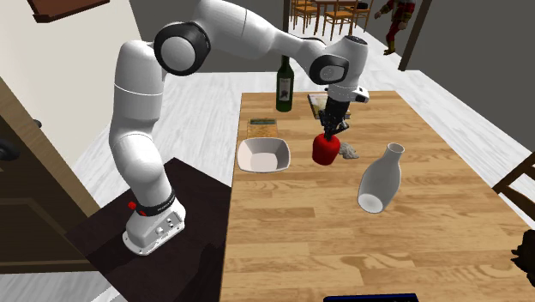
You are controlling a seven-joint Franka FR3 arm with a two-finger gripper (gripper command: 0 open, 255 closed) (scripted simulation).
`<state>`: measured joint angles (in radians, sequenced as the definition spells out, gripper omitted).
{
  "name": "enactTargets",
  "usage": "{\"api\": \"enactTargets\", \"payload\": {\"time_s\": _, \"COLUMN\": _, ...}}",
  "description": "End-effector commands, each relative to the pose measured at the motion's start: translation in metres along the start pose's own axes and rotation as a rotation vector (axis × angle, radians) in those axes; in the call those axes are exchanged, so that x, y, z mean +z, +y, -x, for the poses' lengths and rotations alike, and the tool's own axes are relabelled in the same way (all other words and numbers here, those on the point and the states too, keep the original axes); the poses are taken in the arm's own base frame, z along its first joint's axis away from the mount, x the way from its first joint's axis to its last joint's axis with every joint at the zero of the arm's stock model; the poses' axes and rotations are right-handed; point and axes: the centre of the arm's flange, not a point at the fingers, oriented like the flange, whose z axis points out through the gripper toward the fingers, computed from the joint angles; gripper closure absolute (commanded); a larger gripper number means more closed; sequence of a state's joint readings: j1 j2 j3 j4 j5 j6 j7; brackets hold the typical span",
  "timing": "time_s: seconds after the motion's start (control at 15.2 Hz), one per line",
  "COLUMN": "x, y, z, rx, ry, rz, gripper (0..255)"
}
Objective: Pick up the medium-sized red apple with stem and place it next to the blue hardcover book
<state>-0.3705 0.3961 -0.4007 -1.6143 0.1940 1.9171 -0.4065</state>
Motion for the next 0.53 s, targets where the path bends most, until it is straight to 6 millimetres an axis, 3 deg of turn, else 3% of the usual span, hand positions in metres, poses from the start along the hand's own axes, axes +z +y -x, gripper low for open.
{"api": "enactTargets", "payload": {"time_s": 0.0, "x": 0.0, "y": 0.0, "z": 0.0, "rx": 0.0, "ry": -0.001, "rz": 0.0, "gripper": 255}}
{"api": "enactTargets", "payload": {"time_s": 0.46, "x": -0.036, "y": -0.002, "z": 0.002, "rx": 0.0, "ry": -0.001, "rz": 0.0, "gripper": 255}}
